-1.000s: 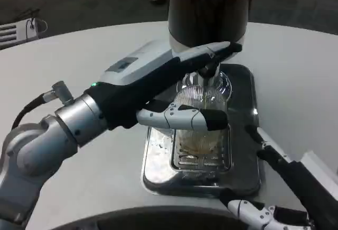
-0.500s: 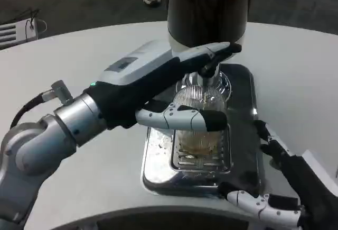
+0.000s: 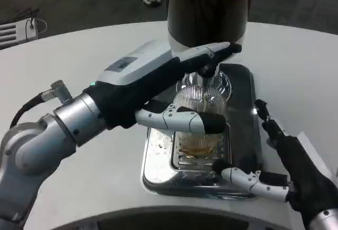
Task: Grasp the cup under the faucet to collect the drink, then remove the cup.
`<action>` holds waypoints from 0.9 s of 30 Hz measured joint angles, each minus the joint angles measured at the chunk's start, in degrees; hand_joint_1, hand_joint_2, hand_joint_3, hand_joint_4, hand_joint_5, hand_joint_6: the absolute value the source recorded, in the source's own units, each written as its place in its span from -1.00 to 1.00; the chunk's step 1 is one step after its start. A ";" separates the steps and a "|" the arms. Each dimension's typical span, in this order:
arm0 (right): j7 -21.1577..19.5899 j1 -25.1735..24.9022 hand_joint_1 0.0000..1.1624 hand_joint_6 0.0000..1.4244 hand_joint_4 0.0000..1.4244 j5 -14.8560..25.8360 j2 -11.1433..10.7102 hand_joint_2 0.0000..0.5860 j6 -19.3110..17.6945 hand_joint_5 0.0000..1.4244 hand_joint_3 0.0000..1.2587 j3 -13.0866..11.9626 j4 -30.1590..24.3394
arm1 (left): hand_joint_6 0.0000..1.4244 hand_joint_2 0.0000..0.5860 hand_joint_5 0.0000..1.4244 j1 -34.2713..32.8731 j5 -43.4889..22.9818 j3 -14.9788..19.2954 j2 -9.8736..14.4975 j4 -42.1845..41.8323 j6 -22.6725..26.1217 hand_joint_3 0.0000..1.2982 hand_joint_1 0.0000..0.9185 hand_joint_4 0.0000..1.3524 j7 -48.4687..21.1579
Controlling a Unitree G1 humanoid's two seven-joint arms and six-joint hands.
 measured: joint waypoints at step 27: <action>-6.25 -11.29 0.42 -1.00 -1.00 6.11 -2.17 -0.35 -1.11 -1.00 -1.00 2.36 12.65 | -0.64 -1.00 -0.74 -0.29 -0.04 0.18 0.93 0.59 -1.22 -0.75 -1.00 -0.88 -0.02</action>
